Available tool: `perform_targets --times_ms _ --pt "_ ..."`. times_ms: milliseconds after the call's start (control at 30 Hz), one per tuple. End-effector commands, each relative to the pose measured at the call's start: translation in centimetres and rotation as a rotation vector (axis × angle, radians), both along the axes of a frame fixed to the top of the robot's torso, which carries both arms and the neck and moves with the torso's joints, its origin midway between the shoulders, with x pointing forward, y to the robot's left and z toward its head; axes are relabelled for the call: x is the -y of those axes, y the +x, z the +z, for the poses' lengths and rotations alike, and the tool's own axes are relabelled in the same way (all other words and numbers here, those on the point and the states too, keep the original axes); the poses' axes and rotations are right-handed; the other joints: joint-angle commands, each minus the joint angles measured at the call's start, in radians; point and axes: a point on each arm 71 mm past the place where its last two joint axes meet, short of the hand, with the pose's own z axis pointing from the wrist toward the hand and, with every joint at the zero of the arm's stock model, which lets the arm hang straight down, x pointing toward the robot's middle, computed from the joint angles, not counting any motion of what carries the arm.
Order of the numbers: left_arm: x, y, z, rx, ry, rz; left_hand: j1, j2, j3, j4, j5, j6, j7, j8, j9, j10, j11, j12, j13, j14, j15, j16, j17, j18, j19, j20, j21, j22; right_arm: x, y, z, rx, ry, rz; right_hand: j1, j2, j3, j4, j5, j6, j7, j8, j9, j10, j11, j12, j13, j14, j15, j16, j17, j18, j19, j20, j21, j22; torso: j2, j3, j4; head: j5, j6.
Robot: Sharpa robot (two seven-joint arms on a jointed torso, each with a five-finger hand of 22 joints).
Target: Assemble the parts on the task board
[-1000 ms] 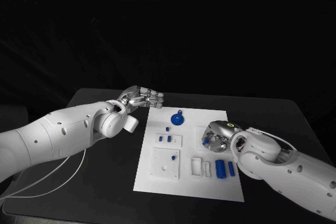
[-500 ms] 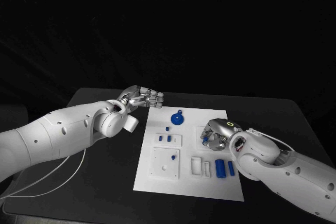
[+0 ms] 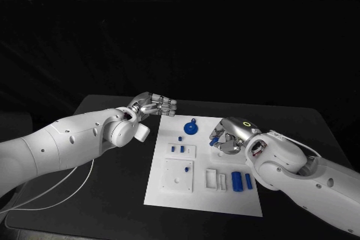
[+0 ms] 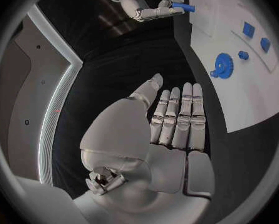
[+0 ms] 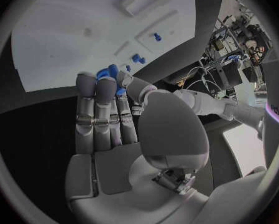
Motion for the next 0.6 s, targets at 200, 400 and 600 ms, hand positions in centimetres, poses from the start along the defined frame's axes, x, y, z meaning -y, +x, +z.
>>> perform_targets --times_ms 200,400,600 --pt "0.7 0.1 0.0 0.003 -0.01 -0.017 0.003 0.006 -0.007 0.0 -0.005 0.003 0.001 0.004 0.0 -0.004 0.001 0.004 -0.001 -0.004 0.0 -0.003 -0.001 -0.016 0.002 0.003 0.004 -0.005 -3.7 -1.2 -0.2 -0.019 0.054 0.107 -0.011 0.007 0.007 -0.002 0.0 0.006 0.0 0.001 -0.001 0.046 -0.036 0.004 -0.001 0.001 -0.007 -0.009 0.004 0.013 0.04 -0.005 0.003 0.001 -0.002 -0.0012 -0.0032 0.017 -0.003" --pt "1.0 0.4 0.0 0.004 -0.009 -0.014 0.003 0.006 -0.007 0.0 -0.005 0.003 0.001 0.004 0.0 -0.004 0.001 0.004 -0.001 -0.004 0.0 -0.003 -0.001 -0.016 0.002 0.003 0.004 -0.005 -6.2 -2.4 -1.9 -0.054 0.043 0.173 -0.014 0.007 0.01 -0.005 0.0 0.006 0.0 0.001 -0.001 0.046 -0.036 0.004 -0.001 0.001 -0.007 -0.011 0.004 0.014 0.04 -0.005 0.002 0.002 -0.003 -0.002 -0.0006 0.035 -0.007" --pt "1.4 0.7 -0.1 0.006 -0.009 -0.015 0.003 0.006 -0.007 0.0 -0.005 0.003 0.001 0.004 0.0 -0.004 0.001 0.004 -0.001 -0.004 0.0 -0.003 -0.001 -0.016 0.002 0.003 0.004 -0.005 -8.7 -3.8 -3.7 -0.079 0.013 0.24 -0.018 0.008 0.013 -0.012 -0.001 0.006 0.0 0.001 -0.001 0.046 -0.036 0.004 -0.001 0.002 -0.008 -0.013 0.006 0.014 0.041 -0.005 -0.001 0.003 -0.001 -0.0017 -0.0009 0.045 -0.007"
